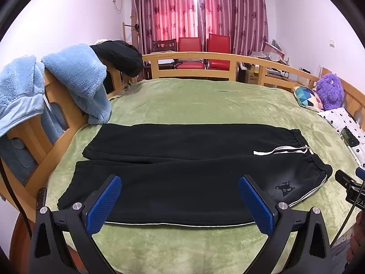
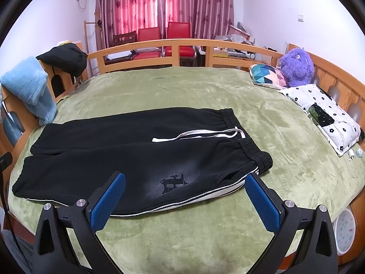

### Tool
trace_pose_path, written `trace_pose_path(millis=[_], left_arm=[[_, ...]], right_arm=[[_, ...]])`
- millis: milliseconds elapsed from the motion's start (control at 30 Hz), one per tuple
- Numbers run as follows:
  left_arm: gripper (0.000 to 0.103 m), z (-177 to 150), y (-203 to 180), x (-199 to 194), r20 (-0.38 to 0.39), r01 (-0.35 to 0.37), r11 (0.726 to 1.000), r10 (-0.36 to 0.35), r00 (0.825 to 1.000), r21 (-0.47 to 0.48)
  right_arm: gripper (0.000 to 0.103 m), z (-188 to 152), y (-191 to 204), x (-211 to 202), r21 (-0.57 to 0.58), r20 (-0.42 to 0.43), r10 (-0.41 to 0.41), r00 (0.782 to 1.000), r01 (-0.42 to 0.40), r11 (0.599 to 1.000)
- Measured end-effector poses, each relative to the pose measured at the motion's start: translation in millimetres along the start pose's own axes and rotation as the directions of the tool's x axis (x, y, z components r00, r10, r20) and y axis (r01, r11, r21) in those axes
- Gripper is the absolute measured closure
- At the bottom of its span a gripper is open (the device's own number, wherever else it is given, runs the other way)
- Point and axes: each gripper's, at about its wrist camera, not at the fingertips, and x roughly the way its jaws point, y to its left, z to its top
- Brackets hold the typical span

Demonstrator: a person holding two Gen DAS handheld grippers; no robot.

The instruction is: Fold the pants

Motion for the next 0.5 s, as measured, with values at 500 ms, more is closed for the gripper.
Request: trace_pose_path(millis=[500], left_arm=[[0.000, 2.3, 5.6, -0.7, -0.003, -0.009, 1.000, 0.009, 1.000, -0.018]], right_arm=[[0.000, -1.1, 6.3, 1.2, -0.012, -0.001, 0.008, 1.000, -0.008, 1.000]])
